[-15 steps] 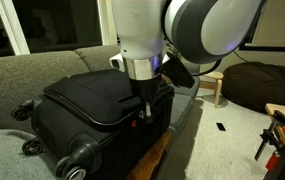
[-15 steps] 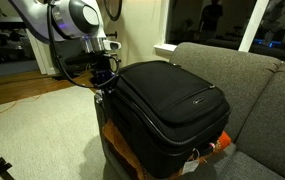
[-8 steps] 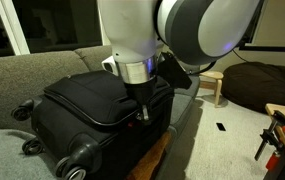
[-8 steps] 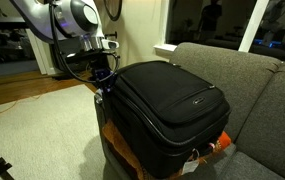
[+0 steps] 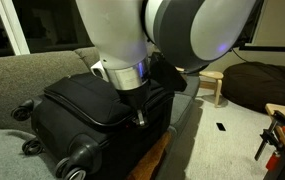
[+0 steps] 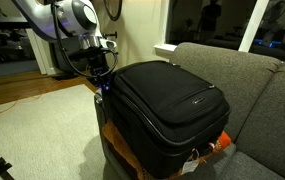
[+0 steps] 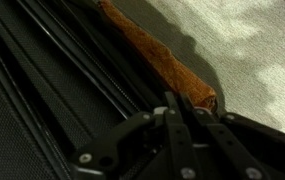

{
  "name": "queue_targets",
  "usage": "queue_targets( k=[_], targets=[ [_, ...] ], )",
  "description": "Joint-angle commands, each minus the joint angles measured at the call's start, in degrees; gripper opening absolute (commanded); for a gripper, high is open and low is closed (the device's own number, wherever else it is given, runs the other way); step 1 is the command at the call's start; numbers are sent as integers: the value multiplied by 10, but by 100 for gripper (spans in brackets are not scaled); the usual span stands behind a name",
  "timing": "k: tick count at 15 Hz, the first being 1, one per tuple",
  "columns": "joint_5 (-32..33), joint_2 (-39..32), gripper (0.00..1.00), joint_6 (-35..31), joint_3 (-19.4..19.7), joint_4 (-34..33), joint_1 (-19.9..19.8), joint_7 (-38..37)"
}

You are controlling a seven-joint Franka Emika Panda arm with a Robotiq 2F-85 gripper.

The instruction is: Unzip the black suitcase

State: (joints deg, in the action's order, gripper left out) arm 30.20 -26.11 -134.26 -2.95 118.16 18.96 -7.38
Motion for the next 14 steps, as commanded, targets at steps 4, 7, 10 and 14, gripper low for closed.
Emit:
queue_targets(
  k=[4,7,10,14],
  targets=[
    [1,-46,6,3,-30,-54,34,-23],
    [0,-52,6,8,-33,-66,44,-28],
    [0,-62,6,14,-36,-80,53,-31],
    [0,-70,6,31,-37,-93,58,-35]
  ],
)
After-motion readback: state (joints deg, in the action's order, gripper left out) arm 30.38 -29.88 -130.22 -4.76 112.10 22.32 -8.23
